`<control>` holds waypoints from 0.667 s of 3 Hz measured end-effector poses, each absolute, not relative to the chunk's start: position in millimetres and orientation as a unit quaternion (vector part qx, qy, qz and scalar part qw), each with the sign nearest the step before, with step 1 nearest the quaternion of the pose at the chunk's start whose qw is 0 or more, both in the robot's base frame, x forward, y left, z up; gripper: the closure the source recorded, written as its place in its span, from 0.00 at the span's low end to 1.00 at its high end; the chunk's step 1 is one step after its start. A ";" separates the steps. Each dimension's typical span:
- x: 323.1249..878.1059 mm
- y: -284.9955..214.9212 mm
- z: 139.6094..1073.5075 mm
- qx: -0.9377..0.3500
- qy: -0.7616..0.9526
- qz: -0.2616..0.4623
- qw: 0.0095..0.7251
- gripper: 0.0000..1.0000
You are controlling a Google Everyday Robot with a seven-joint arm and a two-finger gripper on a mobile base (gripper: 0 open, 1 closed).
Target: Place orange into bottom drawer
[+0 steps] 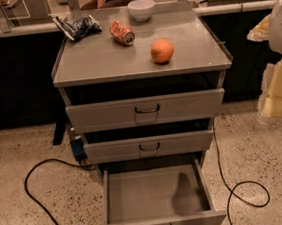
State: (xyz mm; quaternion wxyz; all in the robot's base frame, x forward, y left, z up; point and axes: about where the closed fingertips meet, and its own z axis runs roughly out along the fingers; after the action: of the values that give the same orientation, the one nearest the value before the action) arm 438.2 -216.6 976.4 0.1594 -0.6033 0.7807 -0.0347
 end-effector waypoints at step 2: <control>451.2 -212.2 974.4 -0.612 0.773 -0.039 0.163 0.00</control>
Offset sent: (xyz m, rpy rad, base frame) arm 0.0289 0.0082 -0.0098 -0.0131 -0.0085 0.0499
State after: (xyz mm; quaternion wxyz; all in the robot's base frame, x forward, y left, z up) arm 451.2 -212.2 974.4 0.1634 -0.6119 0.7729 -0.0392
